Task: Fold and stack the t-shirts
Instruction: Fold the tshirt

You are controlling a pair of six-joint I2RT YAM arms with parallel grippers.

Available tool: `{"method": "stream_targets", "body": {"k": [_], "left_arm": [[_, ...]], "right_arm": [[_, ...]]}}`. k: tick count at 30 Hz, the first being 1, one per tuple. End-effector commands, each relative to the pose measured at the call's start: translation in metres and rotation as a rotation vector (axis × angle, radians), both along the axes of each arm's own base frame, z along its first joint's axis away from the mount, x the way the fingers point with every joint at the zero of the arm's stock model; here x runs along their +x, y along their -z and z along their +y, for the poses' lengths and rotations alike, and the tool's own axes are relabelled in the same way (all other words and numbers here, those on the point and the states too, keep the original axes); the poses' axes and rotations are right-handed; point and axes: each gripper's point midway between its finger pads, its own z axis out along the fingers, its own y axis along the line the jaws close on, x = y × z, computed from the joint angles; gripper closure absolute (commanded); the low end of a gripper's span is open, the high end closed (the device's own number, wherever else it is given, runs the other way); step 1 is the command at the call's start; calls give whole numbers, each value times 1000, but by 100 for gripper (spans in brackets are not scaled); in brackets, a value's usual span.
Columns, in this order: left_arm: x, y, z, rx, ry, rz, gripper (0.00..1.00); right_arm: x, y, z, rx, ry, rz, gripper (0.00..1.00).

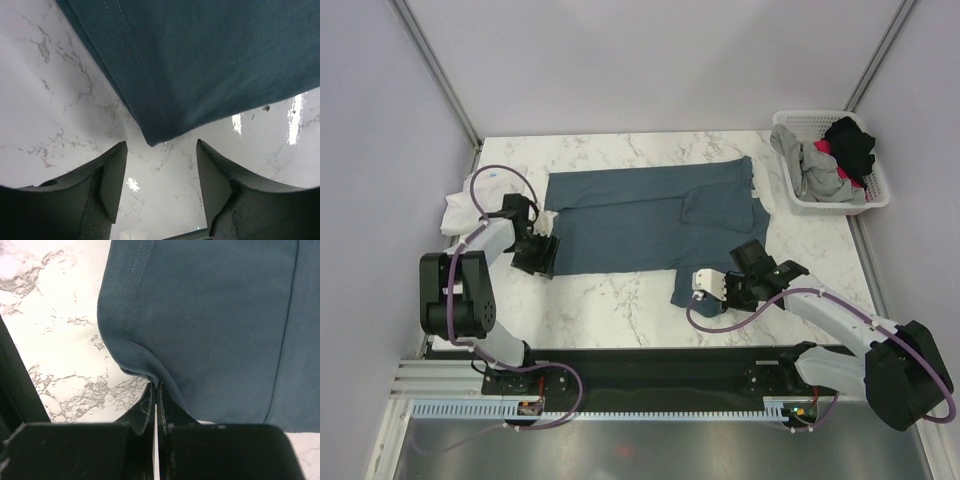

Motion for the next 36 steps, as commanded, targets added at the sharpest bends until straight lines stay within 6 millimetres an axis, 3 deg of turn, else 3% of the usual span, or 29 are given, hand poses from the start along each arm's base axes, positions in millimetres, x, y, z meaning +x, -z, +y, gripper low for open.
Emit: {"method": "stream_targets", "body": {"k": [1,6,10,12,16,18,23,26,29,30,32,33,35,36], "left_arm": [[22,0,0,-4,37,-50,37],[27,4,-1,-11,36,-44,43],[27,7,-2,-21,36,-30,62],[26,9,-2,-27,37,-22,66],[23,8,-3,-32,49,-17,91],[22,4,-5,-40,56,-21,98],[27,-19,-9,-62,75,-68,98],[30,-42,-14,-85,95,-100,98],[35,-65,-19,-110,116,-128,98],[37,-70,-20,-117,122,-133,98],[43,-84,-23,-131,137,-137,98],[46,-88,-23,-132,142,-138,98],[55,-98,-23,-131,151,-152,98],[58,-101,-22,-129,155,-158,98]], "right_arm": [[14,-12,6,17,16,-43,100],[15,-12,6,19,26,-46,100],[14,-11,4,16,34,-47,100],[13,-10,3,12,33,-45,100],[18,-11,3,15,63,-58,100],[23,-15,1,20,85,-68,100],[35,-24,-7,26,150,-106,100],[49,-40,-10,59,226,-139,100],[73,-70,-9,114,294,-195,100],[85,-89,-6,141,303,-236,100],[101,-105,-6,160,327,-278,100],[115,-125,-4,183,335,-326,100],[134,-139,-4,199,359,-365,100],[146,-159,-2,221,366,-407,100]]}}
